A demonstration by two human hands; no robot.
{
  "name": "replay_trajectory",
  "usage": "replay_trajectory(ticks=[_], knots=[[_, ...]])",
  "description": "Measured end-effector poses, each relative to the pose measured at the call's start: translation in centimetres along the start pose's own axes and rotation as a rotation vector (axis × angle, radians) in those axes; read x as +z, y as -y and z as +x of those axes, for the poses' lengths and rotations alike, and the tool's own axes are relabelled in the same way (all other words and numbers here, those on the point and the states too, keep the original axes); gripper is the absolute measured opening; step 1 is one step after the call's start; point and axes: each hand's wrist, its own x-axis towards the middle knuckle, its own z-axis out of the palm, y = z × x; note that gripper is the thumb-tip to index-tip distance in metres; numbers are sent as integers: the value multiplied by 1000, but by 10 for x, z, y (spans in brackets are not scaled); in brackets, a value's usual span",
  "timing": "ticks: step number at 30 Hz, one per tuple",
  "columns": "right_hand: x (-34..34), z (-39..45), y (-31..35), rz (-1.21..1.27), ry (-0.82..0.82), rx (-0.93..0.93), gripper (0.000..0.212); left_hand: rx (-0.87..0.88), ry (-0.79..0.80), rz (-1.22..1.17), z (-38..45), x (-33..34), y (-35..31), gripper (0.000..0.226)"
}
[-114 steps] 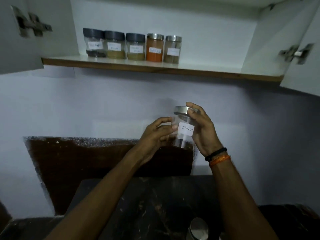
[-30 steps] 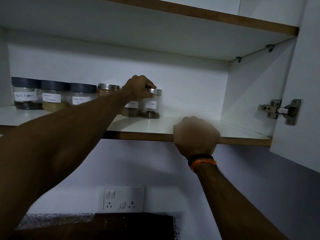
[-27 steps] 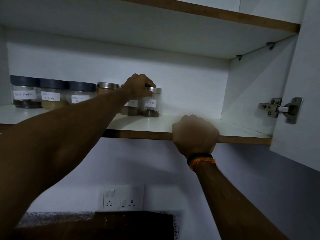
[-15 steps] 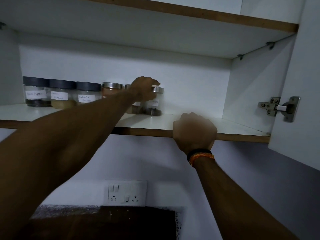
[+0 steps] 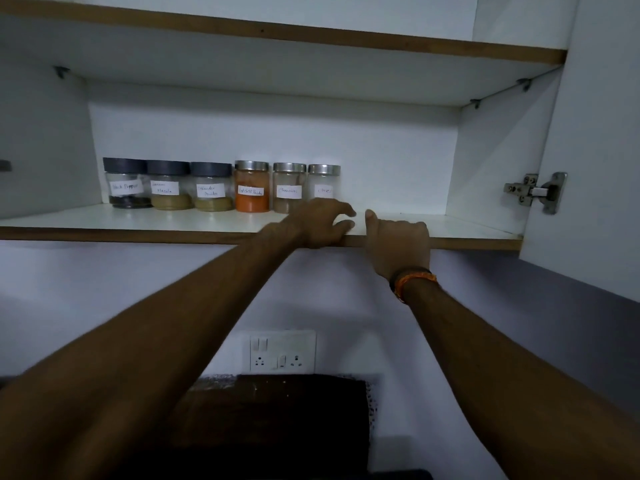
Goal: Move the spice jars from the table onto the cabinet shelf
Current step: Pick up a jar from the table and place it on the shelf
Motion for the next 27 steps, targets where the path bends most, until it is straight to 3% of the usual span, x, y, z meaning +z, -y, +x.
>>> replay_trajectory(ticks=[6,12,23,27], knots=[[-7,-45,9,156,-119,-49,38,128,-73,-32,-53,21,-35,47],[-8,-108,21,246,-60,24,56,198,-261,-80,-108,66,-41,65],[37,-276,22,206,422,201,62,68,264,-246,-211,194,-39,78],[44,-339,19,203,592,184,59,59,387,-259,-250,235,-46,77]])
